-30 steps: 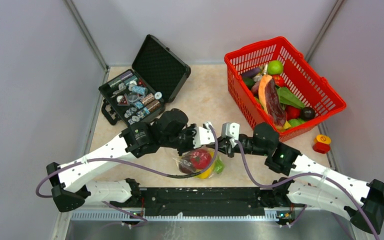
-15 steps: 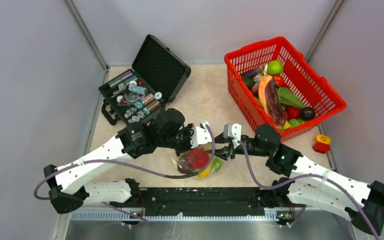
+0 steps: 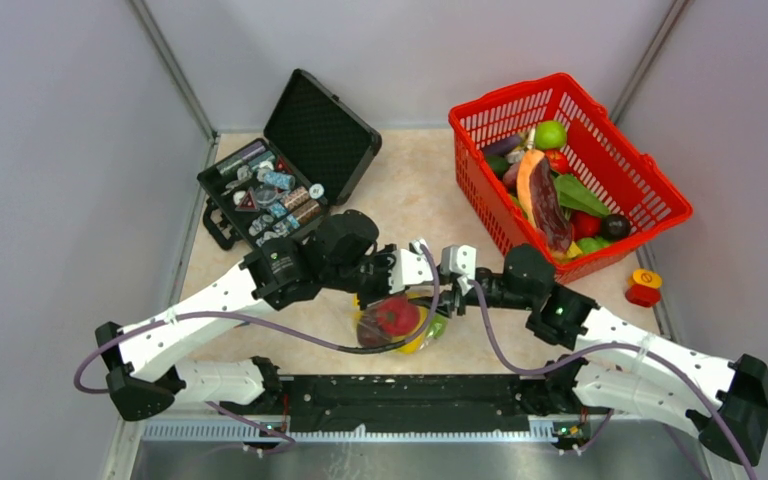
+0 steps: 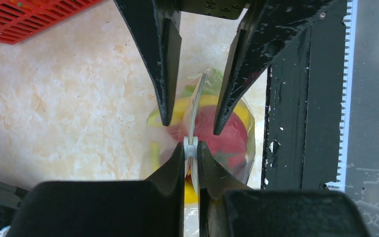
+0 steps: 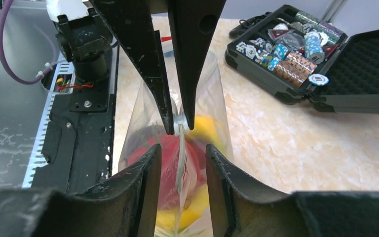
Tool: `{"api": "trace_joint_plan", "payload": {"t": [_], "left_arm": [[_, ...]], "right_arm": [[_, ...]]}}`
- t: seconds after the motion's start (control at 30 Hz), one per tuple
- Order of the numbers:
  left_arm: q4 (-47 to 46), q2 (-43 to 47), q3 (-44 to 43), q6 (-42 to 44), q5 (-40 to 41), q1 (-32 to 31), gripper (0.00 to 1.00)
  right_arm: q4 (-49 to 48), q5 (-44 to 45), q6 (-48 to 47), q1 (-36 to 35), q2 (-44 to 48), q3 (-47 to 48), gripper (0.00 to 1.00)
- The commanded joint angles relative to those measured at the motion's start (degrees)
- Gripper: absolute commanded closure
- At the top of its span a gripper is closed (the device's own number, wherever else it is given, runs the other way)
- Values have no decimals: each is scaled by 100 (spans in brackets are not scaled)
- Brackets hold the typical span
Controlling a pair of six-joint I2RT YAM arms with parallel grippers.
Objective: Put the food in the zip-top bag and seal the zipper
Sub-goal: Zip the zipper food storage bag at the center of the board.
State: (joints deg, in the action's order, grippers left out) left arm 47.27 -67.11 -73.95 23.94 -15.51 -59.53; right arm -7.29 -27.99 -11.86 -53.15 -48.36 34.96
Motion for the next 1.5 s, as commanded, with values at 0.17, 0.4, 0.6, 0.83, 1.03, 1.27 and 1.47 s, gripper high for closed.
{"api": "trace_joint_plan", "payload": {"t": [0.17, 0.4, 0.6, 0.83, 1.03, 1.27, 1.47], "left_arm": [[-54, -8, -287, -35, -56, 29, 100], [4, 23, -236, -72, 6, 22, 100], [23, 64, -121, -70, 174, 26, 100], [172, 412, 240, -126, 906, 28, 100], [153, 907, 589, -83, 1198, 36, 100], [289, 1215, 774, -175, 1497, 45, 100], [141, 1359, 803, -241, 1620, 41, 100]], "right_arm": [[-161, -113, 50, -61, -46, 305, 80], [-228, -95, 118, -57, 54, 231, 89], [-200, 18, 102, -58, 91, 227, 100], [-195, 445, 140, -56, 342, 24, 100], [-264, 583, 201, -63, 449, -92, 100], [-319, 742, 240, -60, 491, -162, 100], [-376, 840, 317, -58, 531, -217, 100]]}}
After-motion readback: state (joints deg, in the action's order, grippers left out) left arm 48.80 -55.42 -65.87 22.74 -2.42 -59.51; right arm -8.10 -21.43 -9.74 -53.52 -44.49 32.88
